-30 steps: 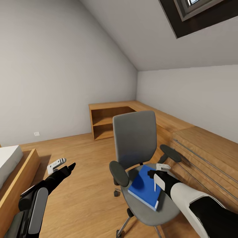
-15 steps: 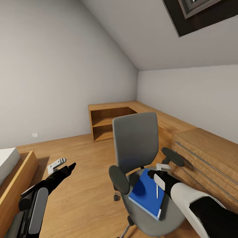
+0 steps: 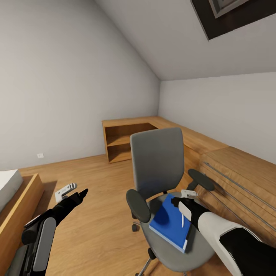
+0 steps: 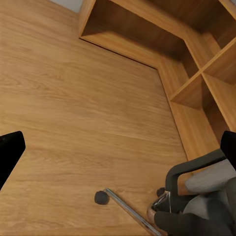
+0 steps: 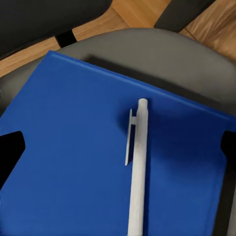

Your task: In the bedroom, organize the workspace by keeping the computer under the desk, ensuring the monitor is on the desk, placing the keyboard on the desk next to the monitor, placing the mouse on the desk next to the keyboard, moving the folder from the swivel chair onto the desk next to the mouse, stacking the notebook on top of the folder with the pen on top of the notebook, and positioning the swivel chair next to the desk.

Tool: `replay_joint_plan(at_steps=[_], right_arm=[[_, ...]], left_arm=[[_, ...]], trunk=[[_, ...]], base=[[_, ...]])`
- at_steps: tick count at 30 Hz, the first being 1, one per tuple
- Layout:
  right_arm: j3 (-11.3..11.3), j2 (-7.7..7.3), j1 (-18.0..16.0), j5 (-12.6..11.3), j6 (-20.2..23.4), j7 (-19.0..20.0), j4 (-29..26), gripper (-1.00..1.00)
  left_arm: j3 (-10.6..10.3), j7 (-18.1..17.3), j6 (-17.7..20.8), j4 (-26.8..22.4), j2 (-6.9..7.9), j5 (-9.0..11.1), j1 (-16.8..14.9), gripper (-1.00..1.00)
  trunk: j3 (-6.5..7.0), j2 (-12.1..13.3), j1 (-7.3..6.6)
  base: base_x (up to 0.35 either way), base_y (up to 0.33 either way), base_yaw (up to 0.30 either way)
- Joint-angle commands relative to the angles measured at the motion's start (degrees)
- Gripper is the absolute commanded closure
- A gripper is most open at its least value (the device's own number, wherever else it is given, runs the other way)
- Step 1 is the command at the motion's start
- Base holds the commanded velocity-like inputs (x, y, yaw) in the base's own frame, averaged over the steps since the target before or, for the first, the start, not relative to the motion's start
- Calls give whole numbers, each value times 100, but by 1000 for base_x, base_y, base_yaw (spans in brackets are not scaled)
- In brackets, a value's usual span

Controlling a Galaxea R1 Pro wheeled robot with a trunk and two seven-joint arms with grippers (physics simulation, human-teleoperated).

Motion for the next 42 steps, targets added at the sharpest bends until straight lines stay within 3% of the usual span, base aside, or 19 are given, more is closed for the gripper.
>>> replay_joint_plan(at_steps=[1,5,12,18,21,42], right_arm=[[48,-3,-2,-33,38,-33,-11,-100],[48,-1,-2,-33,38,-33,-13,-100],[48,0,-2,-33,38,-33,-14,-100],[48,0,-2,-33,38,-33,-14,-100],[48,0,-2,-33,38,-33,-14,-100],[58,0,-2,-27,26,-42,-14,-100]], left_arm=[[10,29,33,-6,-5,59,-5,-100],[10,29,34,-6,-5,58,-5,-100],[3,36,35,-6,-5,58,-5,-100],[2,35,35,-6,-5,58,-5,-100],[2,36,35,-6,-5,58,-5,-100],[-20,30,35,-6,-5,58,-5,-100]], trunk=[[-6,-3,-1],[-6,-3,-1],[-132,-284,153],[-132,-284,153],[-186,-404,219],[-239,-524,285]], base=[[0,0,0],[0,0,0],[0,0,0],[0,0,0],[0,0,0],[0,0,0]])
